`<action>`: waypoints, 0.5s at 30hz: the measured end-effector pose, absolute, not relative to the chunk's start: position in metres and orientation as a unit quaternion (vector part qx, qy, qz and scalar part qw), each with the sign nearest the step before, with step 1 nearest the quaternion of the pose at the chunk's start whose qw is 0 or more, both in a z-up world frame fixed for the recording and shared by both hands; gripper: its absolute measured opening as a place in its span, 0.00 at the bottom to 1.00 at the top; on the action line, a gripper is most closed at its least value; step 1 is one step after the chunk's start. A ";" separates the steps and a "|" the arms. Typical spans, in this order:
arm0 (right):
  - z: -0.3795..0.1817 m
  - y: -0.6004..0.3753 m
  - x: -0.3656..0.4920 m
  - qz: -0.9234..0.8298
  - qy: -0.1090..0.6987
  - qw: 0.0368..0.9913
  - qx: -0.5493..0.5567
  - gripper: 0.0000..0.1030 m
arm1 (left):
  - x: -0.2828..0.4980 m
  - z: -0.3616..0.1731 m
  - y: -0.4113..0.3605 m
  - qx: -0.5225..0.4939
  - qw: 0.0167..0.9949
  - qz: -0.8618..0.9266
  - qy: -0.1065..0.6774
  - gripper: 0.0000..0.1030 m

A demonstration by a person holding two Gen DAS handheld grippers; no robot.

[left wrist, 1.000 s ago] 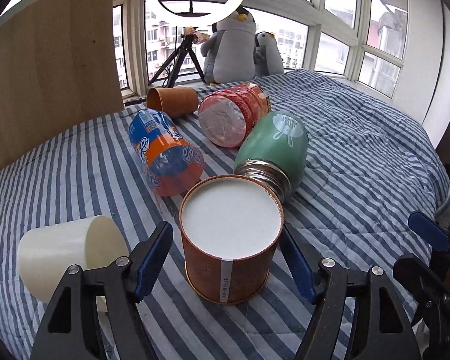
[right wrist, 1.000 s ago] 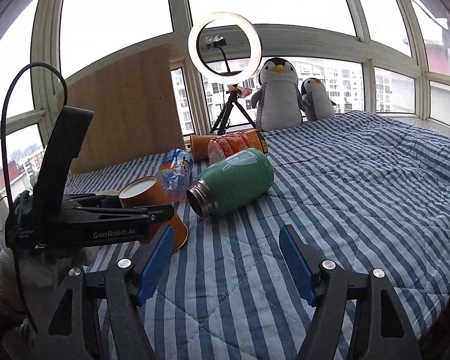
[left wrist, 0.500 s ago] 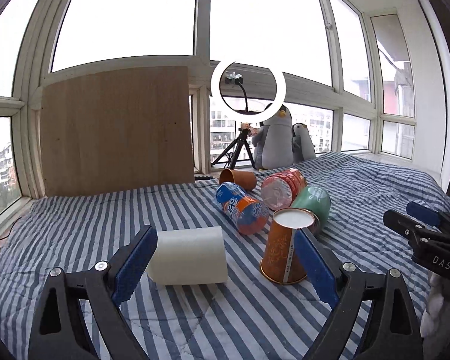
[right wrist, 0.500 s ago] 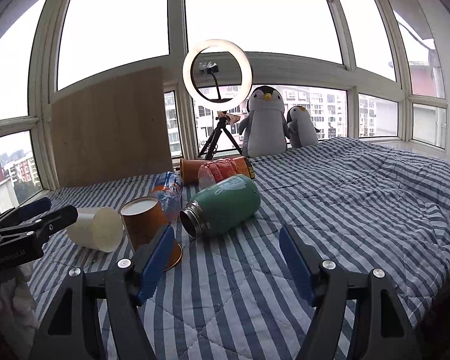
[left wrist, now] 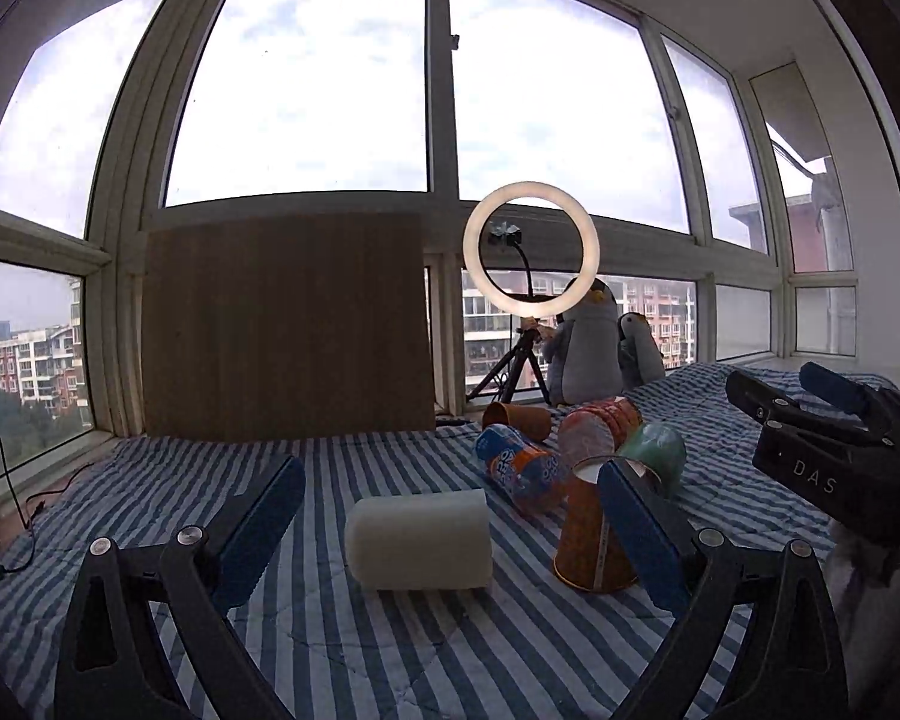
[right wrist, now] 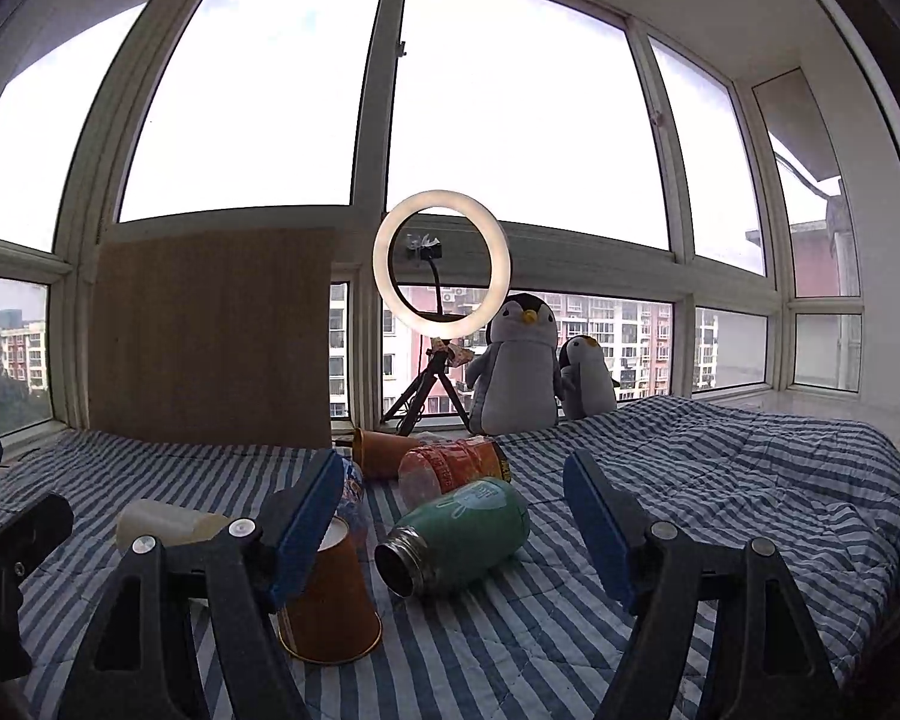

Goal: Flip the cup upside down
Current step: 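Open the right tool and pull it back from the orange cup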

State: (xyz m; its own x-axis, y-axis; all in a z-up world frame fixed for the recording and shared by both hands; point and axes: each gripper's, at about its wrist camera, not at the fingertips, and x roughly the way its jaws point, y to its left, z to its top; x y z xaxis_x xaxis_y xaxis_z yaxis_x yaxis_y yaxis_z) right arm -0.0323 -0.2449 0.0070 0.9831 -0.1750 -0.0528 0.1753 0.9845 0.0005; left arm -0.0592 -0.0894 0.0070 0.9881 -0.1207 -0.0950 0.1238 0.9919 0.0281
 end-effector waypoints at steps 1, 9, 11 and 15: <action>0.005 -0.245 -0.033 -0.088 0.023 0.996 0.006 0.70 | -0.056 0.007 -0.088 0.011 0.997 -0.061 0.052 0.97; 0.001 -0.240 -0.043 -0.081 0.000 0.997 0.001 0.73 | -0.049 0.005 -0.086 -0.004 0.997 -0.042 0.061 0.98; 0.000 -0.237 -0.044 -0.076 -0.004 0.997 -0.004 0.76 | -0.051 0.005 -0.087 -0.001 0.998 -0.040 0.056 0.99; 0.001 -0.242 -0.041 -0.068 0.003 0.998 0.008 0.76 | -0.050 0.005 -0.087 -0.002 0.998 -0.038 0.056 0.99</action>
State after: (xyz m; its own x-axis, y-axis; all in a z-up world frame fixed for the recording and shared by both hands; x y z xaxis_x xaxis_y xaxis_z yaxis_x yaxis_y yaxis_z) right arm -0.0406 -0.2415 0.0006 0.9906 -0.1365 -0.0075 0.1366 0.9905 0.0163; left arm -0.0503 -0.0870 0.0053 0.9907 -0.0766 -0.1125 0.0762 0.9971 -0.0077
